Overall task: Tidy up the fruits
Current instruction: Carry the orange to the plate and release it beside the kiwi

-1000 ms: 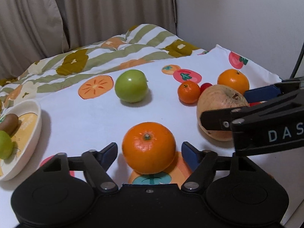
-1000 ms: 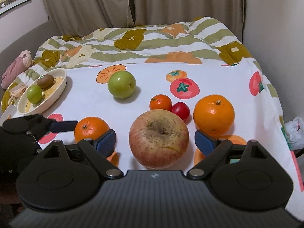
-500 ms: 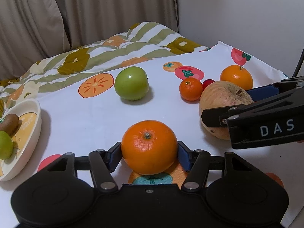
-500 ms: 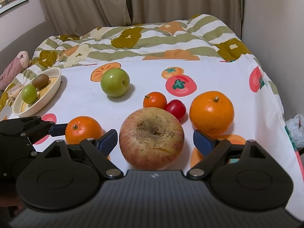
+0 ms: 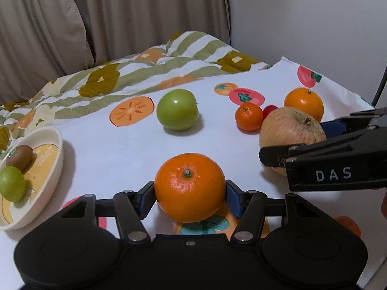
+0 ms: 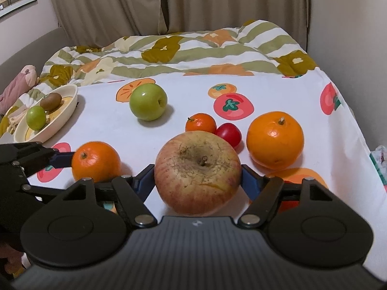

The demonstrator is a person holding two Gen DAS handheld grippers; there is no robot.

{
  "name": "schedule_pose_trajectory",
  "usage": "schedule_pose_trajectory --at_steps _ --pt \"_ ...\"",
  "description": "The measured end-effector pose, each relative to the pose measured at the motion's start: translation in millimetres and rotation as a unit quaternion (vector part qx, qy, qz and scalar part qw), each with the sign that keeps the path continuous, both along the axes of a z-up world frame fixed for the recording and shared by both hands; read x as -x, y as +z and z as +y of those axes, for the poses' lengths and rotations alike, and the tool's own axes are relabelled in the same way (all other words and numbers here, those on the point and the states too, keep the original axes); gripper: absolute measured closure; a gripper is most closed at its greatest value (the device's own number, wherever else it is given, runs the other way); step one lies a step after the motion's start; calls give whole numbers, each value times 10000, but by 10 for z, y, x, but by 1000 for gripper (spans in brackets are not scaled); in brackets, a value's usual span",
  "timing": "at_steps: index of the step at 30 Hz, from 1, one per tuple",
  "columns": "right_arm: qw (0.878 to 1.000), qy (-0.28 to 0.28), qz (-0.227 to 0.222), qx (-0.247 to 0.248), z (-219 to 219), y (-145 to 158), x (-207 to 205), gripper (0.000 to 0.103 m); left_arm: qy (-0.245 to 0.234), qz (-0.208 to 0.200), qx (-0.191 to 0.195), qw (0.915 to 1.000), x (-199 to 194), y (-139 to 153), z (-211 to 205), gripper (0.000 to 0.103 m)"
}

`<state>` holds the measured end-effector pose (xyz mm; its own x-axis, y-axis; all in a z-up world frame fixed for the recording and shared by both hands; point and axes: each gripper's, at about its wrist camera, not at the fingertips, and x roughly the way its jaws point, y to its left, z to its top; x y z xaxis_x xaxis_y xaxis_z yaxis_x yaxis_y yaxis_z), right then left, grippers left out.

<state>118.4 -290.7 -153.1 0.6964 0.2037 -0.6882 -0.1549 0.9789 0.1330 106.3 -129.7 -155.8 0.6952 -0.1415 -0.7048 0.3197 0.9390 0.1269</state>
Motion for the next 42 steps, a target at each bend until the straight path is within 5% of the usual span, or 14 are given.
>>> schedule_pose_trajectory --at_steps 25,42 --pt "9953 742 -569 -238 744 1053 154 15 1087 -661 226 9916 411 1012 834 39" --pt "9900 1209 -628 -368 1871 1304 -172 15 1758 -735 66 9817 185 1200 2004 39"
